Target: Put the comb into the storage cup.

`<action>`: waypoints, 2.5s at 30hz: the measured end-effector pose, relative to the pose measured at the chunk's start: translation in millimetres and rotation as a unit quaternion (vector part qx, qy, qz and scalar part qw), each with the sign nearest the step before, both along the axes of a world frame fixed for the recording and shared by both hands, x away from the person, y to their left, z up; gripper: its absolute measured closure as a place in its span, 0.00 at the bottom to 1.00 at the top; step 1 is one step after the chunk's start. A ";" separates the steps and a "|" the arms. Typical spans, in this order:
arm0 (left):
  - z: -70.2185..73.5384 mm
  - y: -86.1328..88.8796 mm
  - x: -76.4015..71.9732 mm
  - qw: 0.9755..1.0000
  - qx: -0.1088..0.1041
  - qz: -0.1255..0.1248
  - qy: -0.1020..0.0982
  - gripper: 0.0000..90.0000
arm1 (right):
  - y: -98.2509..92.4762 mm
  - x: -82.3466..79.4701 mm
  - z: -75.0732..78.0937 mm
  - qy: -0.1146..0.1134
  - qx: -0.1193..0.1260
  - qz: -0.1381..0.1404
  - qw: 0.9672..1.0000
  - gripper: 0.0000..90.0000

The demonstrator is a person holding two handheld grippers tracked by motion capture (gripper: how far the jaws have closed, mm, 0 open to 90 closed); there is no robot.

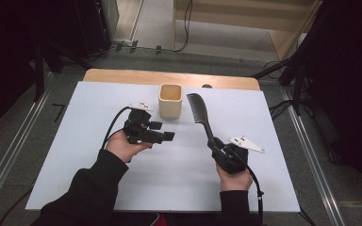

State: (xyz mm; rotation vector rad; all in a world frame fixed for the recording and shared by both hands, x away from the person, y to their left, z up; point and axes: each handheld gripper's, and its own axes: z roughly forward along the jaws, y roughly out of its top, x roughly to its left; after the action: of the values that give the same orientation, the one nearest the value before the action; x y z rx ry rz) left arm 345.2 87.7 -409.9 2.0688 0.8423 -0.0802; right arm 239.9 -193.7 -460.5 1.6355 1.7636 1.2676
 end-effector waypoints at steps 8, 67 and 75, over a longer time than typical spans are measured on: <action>-0.7 -9.8 1.7 1.000 -0.005 -0.004 0.001 0.29 | 10.4 -5.2 -3.3 -0.020 -0.005 -0.005 1.000 0.78; -3.8 -100.0 13.8 0.999 -0.020 0.032 0.012 0.31 | 27.7 -7.4 -16.7 -0.078 0.013 -0.078 0.994 0.78; -8.5 -105.4 15.7 0.999 -0.020 0.037 0.018 0.32 | 29.2 -7.3 -16.0 -0.083 0.015 -0.080 0.993 0.78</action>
State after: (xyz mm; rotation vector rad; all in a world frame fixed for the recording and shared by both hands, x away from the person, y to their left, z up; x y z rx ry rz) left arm 361.0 -17.8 -418.3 2.0027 0.9310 -0.0921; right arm 232.6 -164.5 -476.6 1.6023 1.4902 1.3199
